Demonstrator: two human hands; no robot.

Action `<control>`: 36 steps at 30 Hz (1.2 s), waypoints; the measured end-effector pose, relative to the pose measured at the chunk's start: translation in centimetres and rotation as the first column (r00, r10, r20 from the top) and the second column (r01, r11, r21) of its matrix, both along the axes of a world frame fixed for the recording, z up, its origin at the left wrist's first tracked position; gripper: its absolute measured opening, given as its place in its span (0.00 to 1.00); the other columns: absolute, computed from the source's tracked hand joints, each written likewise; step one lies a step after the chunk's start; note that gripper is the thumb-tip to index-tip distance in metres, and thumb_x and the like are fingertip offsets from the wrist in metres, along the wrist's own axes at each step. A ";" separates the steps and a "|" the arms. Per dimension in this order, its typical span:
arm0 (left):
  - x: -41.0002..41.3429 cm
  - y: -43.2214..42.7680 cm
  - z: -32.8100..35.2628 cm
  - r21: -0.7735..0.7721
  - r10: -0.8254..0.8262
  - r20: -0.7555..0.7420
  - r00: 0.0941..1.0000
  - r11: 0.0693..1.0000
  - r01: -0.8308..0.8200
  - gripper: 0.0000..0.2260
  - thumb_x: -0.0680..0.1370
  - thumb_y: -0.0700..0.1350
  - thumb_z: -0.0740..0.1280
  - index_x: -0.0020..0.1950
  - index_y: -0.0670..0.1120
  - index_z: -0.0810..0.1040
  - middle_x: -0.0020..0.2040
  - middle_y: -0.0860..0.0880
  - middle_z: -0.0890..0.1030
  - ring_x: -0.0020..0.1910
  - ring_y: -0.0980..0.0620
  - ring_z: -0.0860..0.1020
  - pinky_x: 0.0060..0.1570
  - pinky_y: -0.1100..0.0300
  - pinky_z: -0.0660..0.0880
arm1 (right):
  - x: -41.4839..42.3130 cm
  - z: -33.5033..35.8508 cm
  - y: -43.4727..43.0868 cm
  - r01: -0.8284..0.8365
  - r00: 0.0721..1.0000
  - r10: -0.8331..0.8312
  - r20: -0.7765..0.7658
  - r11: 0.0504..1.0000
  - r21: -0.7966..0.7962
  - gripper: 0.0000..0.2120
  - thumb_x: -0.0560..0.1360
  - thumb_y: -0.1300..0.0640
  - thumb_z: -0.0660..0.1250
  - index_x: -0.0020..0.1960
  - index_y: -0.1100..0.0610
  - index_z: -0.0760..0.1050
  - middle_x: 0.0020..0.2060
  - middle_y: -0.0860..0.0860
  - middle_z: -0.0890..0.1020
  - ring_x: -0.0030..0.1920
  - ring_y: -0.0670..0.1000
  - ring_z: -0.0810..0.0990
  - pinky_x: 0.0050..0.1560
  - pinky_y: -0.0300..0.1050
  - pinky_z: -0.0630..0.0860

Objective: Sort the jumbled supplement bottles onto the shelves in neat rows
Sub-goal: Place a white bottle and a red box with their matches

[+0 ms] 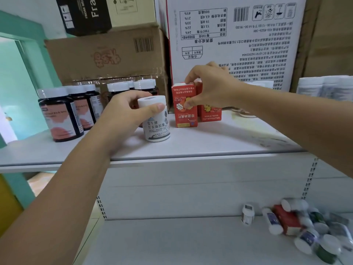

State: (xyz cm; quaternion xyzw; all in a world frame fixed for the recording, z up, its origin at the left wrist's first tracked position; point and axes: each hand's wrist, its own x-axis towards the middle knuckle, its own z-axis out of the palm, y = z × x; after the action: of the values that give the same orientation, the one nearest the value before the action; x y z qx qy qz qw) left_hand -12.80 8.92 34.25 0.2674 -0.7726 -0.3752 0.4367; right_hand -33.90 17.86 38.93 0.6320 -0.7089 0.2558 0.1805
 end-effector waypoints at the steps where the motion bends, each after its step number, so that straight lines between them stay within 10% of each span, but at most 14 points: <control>1: 0.0 -0.1 0.0 0.001 -0.003 -0.002 1.000 1.000 0.003 0.16 0.70 0.55 0.76 0.57 0.54 0.81 0.50 0.55 0.85 0.50 0.56 0.83 0.54 0.51 0.80 | 0.0 0.2 0.1 -0.002 1.000 0.002 0.028 1.000 -0.008 0.30 0.65 0.42 0.77 0.63 0.48 0.72 0.50 0.45 0.68 0.55 0.47 0.61 0.57 0.45 0.58; 19: -0.5 1.2 0.6 0.014 -0.028 -0.001 1.000 1.000 0.028 0.17 0.72 0.52 0.75 0.59 0.51 0.80 0.51 0.52 0.84 0.51 0.54 0.83 0.50 0.57 0.80 | -2.0 -0.5 1.2 -0.009 0.997 0.002 -0.081 0.997 -0.079 0.20 0.71 0.46 0.72 0.60 0.51 0.74 0.57 0.49 0.75 0.58 0.51 0.72 0.57 0.45 0.66; 22: -2.1 2.6 1.5 -0.018 -0.041 0.079 0.996 0.999 0.042 0.15 0.73 0.52 0.74 0.58 0.51 0.81 0.52 0.51 0.84 0.50 0.55 0.82 0.49 0.58 0.80 | -2.8 -1.4 3.8 -0.058 0.998 0.059 -0.016 0.997 0.052 0.10 0.73 0.49 0.70 0.53 0.50 0.77 0.48 0.47 0.79 0.50 0.50 0.78 0.47 0.43 0.71; 29: -9.3 7.4 3.2 -0.044 -0.133 0.219 0.967 0.988 0.146 0.11 0.75 0.51 0.72 0.55 0.50 0.81 0.49 0.52 0.83 0.46 0.54 0.81 0.31 0.70 0.75 | -7.5 -3.9 11.0 -0.085 0.989 0.033 0.141 0.922 0.378 0.24 0.76 0.40 0.65 0.68 0.48 0.70 0.61 0.42 0.76 0.60 0.45 0.76 0.64 0.44 0.72; 33: -14.7 10.4 3.6 -0.006 -0.198 0.223 0.955 0.979 0.204 0.18 0.69 0.54 0.75 0.56 0.49 0.82 0.53 0.48 0.84 0.55 0.49 0.81 0.58 0.53 0.77 | -12.2 -4.2 15.4 -0.062 0.988 0.001 0.153 0.914 0.401 0.27 0.75 0.38 0.64 0.70 0.48 0.68 0.65 0.42 0.74 0.63 0.44 0.74 0.67 0.45 0.70; 36: -19.1 12.8 3.8 0.023 -0.260 0.206 0.943 0.965 0.261 0.18 0.68 0.52 0.75 0.54 0.47 0.81 0.52 0.47 0.84 0.53 0.49 0.82 0.50 0.57 0.79 | -16.0 -4.1 18.4 -0.043 0.989 -0.019 0.147 0.911 0.410 0.27 0.75 0.38 0.63 0.70 0.48 0.68 0.66 0.42 0.73 0.65 0.44 0.73 0.67 0.43 0.69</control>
State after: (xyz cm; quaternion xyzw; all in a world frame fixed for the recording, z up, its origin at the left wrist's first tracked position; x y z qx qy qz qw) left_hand -31.87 21.74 38.04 0.1997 -0.8432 -0.3980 0.3011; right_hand -49.93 36.27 34.81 0.6395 -0.7544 0.1476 -0.0116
